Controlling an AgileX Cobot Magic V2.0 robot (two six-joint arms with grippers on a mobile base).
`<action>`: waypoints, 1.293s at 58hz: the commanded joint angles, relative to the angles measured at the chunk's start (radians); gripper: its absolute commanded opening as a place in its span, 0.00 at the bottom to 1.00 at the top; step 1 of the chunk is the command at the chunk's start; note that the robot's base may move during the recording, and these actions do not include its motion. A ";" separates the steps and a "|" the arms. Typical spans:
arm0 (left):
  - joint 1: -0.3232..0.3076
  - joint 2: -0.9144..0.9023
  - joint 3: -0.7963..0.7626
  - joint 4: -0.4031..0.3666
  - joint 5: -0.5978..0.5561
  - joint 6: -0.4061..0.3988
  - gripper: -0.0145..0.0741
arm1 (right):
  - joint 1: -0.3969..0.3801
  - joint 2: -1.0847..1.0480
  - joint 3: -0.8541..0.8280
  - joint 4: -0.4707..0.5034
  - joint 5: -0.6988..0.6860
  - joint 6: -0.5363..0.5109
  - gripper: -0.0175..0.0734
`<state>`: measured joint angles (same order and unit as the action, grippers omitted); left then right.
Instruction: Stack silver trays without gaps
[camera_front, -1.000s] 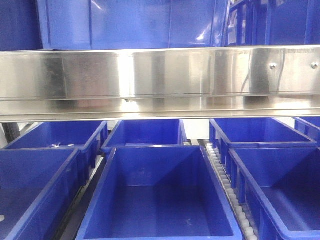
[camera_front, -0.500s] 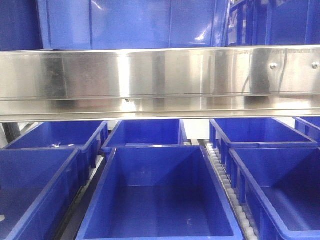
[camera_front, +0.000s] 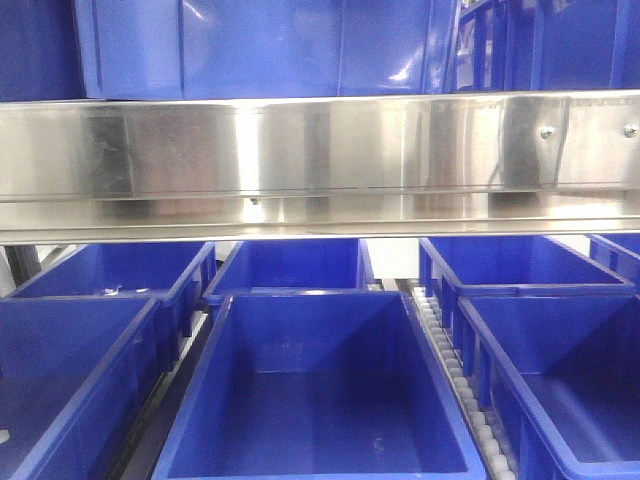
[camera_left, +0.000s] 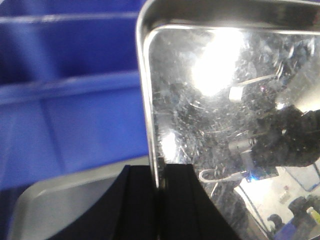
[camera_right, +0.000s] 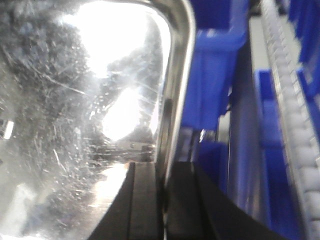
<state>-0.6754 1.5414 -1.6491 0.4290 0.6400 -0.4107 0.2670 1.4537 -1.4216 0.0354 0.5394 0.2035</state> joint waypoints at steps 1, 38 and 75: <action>-0.016 -0.006 -0.002 -0.004 -0.017 0.009 0.14 | 0.056 0.035 -0.011 0.044 -0.058 -0.022 0.10; 0.064 0.113 0.140 0.025 0.011 0.009 0.35 | 0.092 0.221 -0.015 0.044 -0.091 -0.022 0.12; 0.074 0.142 0.140 0.055 -0.007 0.007 0.45 | 0.092 0.245 -0.020 0.042 -0.101 -0.022 0.38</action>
<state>-0.5990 1.6858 -1.5042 0.4856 0.6948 -0.4114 0.3441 1.7104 -1.4241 0.0638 0.5014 0.1910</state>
